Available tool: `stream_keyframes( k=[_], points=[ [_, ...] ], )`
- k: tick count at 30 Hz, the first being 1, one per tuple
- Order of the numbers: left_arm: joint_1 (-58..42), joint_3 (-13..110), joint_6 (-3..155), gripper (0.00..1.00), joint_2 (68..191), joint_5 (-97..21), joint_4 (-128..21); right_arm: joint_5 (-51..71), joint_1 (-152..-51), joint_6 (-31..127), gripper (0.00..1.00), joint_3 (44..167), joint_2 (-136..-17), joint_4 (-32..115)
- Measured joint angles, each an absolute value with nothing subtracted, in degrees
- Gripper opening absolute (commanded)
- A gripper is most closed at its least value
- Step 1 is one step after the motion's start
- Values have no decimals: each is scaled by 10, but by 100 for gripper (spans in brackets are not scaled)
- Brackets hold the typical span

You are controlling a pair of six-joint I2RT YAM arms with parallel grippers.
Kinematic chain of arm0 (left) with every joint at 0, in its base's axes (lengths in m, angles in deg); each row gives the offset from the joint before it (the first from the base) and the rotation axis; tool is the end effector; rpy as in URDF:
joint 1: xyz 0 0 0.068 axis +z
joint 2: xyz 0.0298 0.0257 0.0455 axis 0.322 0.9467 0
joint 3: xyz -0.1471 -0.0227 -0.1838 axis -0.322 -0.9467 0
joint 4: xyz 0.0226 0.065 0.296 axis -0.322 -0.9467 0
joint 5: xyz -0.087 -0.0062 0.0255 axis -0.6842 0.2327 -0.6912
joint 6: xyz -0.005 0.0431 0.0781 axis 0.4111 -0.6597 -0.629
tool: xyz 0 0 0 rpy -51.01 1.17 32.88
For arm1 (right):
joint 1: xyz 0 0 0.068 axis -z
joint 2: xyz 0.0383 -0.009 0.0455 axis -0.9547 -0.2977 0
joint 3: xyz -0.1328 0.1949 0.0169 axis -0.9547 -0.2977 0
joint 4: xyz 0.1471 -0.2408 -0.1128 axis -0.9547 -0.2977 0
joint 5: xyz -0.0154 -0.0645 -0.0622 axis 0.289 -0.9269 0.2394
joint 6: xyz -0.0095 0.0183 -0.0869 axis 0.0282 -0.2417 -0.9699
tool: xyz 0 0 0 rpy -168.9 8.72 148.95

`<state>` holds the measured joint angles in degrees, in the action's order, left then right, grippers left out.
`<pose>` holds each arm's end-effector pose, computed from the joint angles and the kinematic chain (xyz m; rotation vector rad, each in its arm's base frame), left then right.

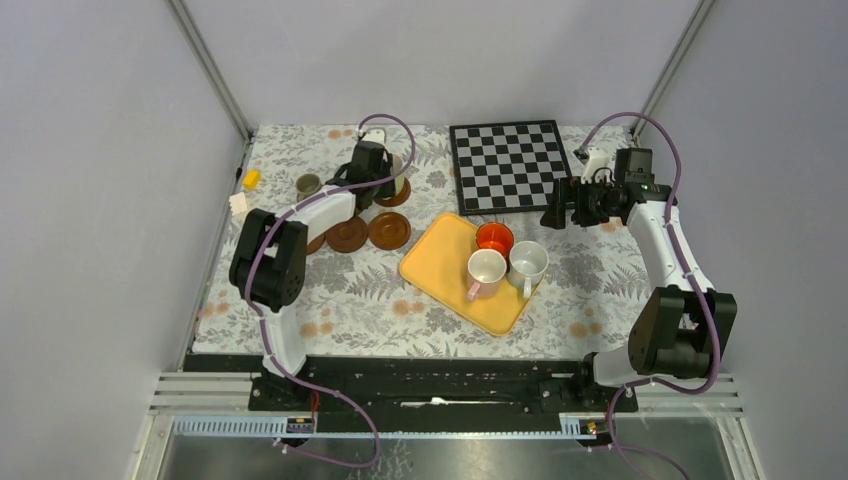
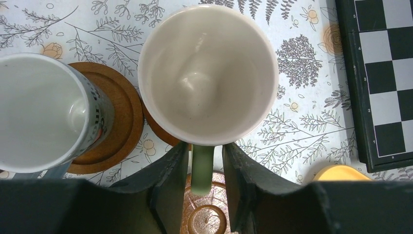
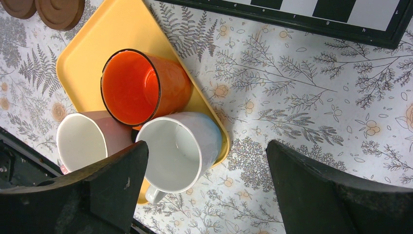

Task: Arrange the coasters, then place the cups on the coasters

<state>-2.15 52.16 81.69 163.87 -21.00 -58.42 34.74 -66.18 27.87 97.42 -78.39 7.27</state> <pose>0.4650 -0.1653 0.1261 -0.0149 2.2060 -0.2112 0.3802 -0.0007 0.2123 -0.3794 2.2978 0.5127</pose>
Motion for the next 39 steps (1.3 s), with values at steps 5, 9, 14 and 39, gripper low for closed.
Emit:
stream_keyframes(
  k=[5,9,14,39],
  points=[
    [-21,522,816,39,1634,-201,-584,348,-662,279,98,974,-784,73],
    [-21,522,813,40,1632,-195,-584,348,-662,279,98,974,-784,73],
    [-21,521,813,44,1622,-184,-591,348,-662,279,98,974,-784,73],
    [-49,467,727,99,1356,-386,-712,352,-662,279,98,974,-784,73]
  ],
)
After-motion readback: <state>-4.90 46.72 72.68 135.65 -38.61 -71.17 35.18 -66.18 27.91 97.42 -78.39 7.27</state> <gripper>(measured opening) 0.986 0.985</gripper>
